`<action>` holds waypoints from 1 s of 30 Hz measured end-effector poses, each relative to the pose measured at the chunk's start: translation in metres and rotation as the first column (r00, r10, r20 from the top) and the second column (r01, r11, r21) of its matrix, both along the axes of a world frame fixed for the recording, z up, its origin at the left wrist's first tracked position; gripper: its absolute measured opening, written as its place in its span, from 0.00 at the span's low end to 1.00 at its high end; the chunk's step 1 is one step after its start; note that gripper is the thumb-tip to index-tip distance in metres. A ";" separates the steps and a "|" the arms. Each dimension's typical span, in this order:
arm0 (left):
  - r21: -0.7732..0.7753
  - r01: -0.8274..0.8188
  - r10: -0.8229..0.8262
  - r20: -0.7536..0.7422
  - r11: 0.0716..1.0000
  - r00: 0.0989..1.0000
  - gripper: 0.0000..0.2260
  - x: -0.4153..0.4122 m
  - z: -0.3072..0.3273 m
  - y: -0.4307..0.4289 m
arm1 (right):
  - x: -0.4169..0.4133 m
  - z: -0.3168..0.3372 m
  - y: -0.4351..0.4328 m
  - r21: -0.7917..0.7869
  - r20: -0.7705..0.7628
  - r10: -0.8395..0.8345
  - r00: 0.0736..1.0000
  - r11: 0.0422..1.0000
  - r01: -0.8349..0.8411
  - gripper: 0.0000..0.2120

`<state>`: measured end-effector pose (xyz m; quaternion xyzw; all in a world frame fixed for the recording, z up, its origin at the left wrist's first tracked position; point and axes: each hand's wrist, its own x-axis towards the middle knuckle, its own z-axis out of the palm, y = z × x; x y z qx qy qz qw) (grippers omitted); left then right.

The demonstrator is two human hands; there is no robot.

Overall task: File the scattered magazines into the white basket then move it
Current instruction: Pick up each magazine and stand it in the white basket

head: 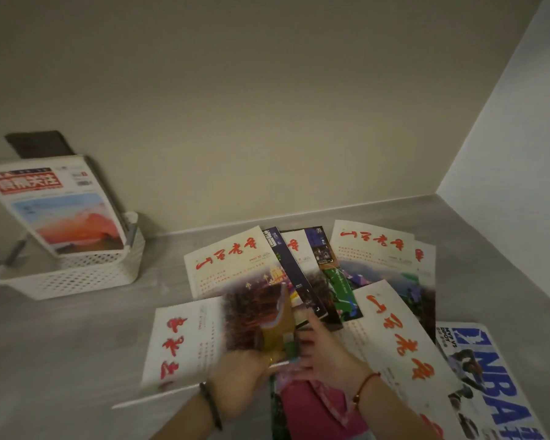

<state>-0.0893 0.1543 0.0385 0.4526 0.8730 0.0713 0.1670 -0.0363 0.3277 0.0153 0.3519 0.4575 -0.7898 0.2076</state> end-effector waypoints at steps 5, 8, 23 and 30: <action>0.313 -0.094 -0.133 0.631 0.945 0.764 0.08 -0.001 0.024 -0.045 | 0.003 0.004 0.026 -0.026 0.001 -0.002 1.000 1.000 0.002 0.18; 0.383 -0.617 0.168 0.743 0.688 0.648 0.15 -0.005 0.019 -0.071 | 0.004 0.002 0.025 0.041 -0.011 0.131 0.991 0.991 -0.130 0.16; 0.097 -0.987 0.135 0.984 0.126 0.114 0.16 -0.059 -0.014 -0.156 | -0.059 0.024 -0.074 0.238 -0.053 0.244 0.968 0.945 -0.225 0.20; 0.437 -0.878 0.064 0.888 0.196 0.456 0.14 -0.142 0.065 -0.210 | -0.131 0.096 -0.124 0.539 -0.330 0.283 0.901 0.840 -0.066 0.16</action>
